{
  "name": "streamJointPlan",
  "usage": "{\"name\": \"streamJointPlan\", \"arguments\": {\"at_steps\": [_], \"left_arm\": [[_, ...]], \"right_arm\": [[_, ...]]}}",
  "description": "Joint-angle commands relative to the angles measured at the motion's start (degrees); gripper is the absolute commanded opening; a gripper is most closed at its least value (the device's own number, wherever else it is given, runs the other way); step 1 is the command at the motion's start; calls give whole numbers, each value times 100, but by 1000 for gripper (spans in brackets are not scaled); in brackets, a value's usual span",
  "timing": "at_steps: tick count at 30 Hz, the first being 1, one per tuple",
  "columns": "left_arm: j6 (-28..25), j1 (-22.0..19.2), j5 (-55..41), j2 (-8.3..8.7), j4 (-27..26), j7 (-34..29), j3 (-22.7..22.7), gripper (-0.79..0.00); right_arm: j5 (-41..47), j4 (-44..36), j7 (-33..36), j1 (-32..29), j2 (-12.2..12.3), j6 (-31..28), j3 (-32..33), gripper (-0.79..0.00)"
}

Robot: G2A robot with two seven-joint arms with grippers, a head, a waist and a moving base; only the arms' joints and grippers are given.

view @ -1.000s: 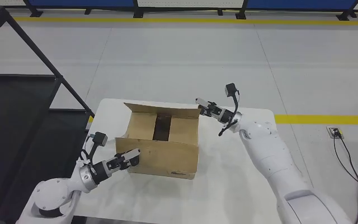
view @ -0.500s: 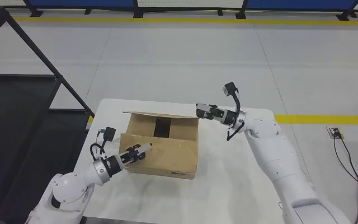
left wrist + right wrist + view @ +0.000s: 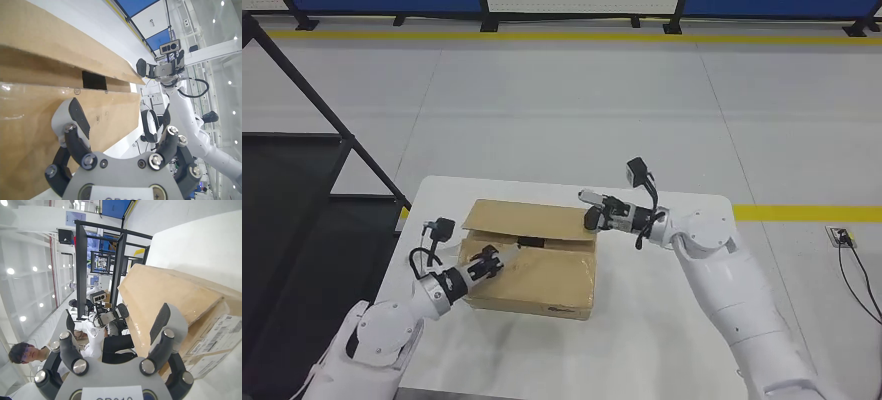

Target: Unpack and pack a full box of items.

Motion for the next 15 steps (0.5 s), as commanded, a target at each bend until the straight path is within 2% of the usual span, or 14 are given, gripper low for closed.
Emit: {"name": "streamJointPlan", "arguments": {"at_steps": [1, 6, 15], "left_arm": [[-2, -63, 69, -12, 38, 87, 58, 0], [1, -188, 280, -36, 121, 279, 156, 0], [-124, -379, 301, -69, 376, 246, 276, 0]], "right_arm": [[-73, -172, -58, -73, 7, 203, -47, 0], [-101, -689, -50, -376, 37, 501, -115, 0], [-135, -1424, -49, -873, 132, 810, -73, 0]]}}
